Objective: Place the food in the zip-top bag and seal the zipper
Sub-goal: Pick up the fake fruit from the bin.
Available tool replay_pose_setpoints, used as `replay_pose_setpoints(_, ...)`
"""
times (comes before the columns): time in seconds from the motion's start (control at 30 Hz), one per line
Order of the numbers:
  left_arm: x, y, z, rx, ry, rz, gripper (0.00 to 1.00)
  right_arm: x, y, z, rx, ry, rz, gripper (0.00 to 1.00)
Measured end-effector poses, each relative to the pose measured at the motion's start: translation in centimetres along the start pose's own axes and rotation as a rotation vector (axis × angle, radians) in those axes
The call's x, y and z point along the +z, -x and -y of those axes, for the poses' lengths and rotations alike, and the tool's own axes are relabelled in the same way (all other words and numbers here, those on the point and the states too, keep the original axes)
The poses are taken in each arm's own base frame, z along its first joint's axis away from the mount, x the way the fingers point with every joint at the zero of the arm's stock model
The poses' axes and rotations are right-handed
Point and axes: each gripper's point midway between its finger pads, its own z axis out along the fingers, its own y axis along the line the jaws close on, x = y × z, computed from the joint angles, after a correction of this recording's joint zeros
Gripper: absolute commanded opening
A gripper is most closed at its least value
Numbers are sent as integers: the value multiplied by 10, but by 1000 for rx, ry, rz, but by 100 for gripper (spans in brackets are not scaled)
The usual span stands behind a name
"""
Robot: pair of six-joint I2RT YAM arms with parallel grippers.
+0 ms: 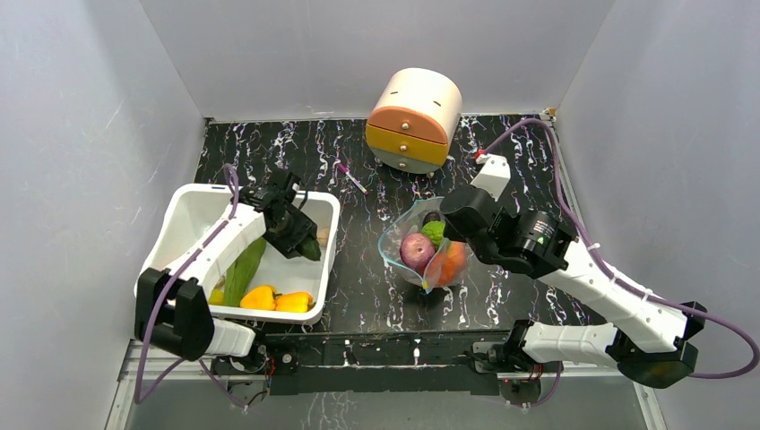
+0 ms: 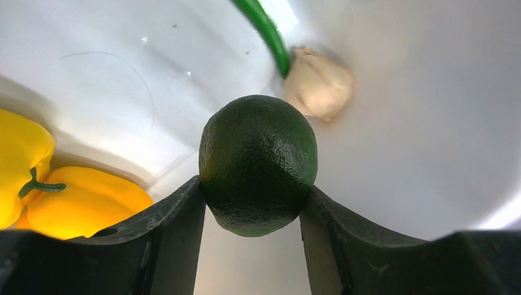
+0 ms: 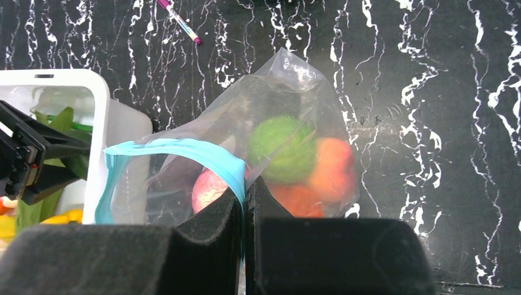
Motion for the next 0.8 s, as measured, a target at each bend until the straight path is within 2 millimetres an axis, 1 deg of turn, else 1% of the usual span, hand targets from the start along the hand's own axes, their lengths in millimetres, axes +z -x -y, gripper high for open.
replay_pose_setpoints(0.2,-45,23,24,9,-145,114,35,0,-6,-9,54,17,-43,0)
replay_pose_setpoints(0.3,-66,34,37,29,-227,174,36,2,-15,-10,75,7,-78,0)
replay_pose_setpoints(0.43,-89,45,48,74,-339,257,36,9,-31,-9,129,15,-96,0)
replay_pose_setpoints(0.5,-100,50,53,94,-408,309,37,15,-36,-14,154,34,-94,0)
replay_pose_setpoints(0.63,-115,49,60,132,-559,367,38,29,-41,-32,198,86,-79,0)
replay_pose_setpoints(0.73,-124,40,70,193,-676,361,38,37,-39,-47,205,125,-63,0)
replay_pose_setpoints(0.8,-131,31,83,243,-752,331,38,39,-35,-56,213,152,-48,0)
